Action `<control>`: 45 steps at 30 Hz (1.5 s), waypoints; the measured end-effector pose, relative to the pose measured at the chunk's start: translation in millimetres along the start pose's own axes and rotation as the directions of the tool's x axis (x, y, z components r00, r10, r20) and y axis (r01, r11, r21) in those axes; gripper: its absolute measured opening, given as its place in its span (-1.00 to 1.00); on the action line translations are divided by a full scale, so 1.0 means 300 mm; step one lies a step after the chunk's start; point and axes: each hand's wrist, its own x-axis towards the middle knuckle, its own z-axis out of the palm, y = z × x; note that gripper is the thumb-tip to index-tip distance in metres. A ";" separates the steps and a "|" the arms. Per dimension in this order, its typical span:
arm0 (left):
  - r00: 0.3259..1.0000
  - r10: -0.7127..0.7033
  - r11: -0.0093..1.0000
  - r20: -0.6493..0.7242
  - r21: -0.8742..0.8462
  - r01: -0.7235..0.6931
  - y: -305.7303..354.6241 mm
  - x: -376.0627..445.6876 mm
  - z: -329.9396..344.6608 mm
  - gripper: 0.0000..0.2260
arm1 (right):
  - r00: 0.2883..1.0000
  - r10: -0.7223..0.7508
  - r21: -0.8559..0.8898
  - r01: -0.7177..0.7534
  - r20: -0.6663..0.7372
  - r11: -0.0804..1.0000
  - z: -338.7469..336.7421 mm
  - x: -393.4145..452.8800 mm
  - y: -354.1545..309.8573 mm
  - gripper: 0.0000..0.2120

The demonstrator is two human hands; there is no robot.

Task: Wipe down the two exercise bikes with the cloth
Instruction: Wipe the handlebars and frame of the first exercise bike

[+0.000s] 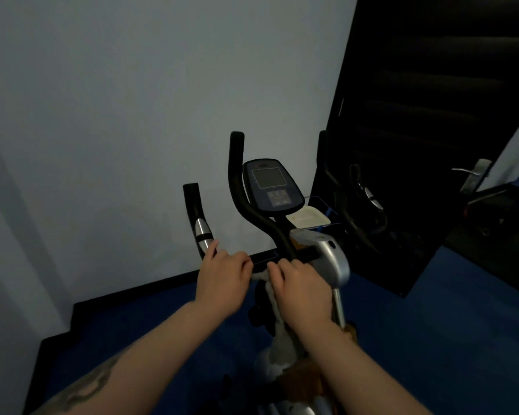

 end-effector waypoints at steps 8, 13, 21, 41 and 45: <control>0.958 -0.268 0.799 0.105 -0.531 0.282 0.192 -0.144 -0.023 -0.81 | 0.965 0.262 0.420 -0.251 0.033 0.872 0.000 -0.061 0.014 -0.73; 0.927 -0.265 0.696 0.264 -0.613 0.374 0.218 -0.179 -0.013 -0.62 | 0.935 0.110 0.080 -0.145 0.338 0.986 -0.057 0.053 0.039 -0.65; 0.913 -0.253 0.692 0.320 -0.600 0.402 0.180 -0.188 -0.013 -0.62 | 0.932 0.352 0.450 -0.352 0.087 0.821 -0.019 -0.121 0.018 -0.68; 0.913 -0.288 0.599 0.289 -0.689 0.407 0.175 -0.197 0.021 -0.60 | 0.982 0.118 0.113 -0.135 0.148 0.984 -0.021 0.027 0.016 -0.75; 0.921 -0.244 0.597 0.303 -0.702 0.388 0.163 -0.195 0.011 -0.59 | 0.948 0.302 0.480 -0.310 0.097 0.821 -0.010 -0.146 0.031 -0.72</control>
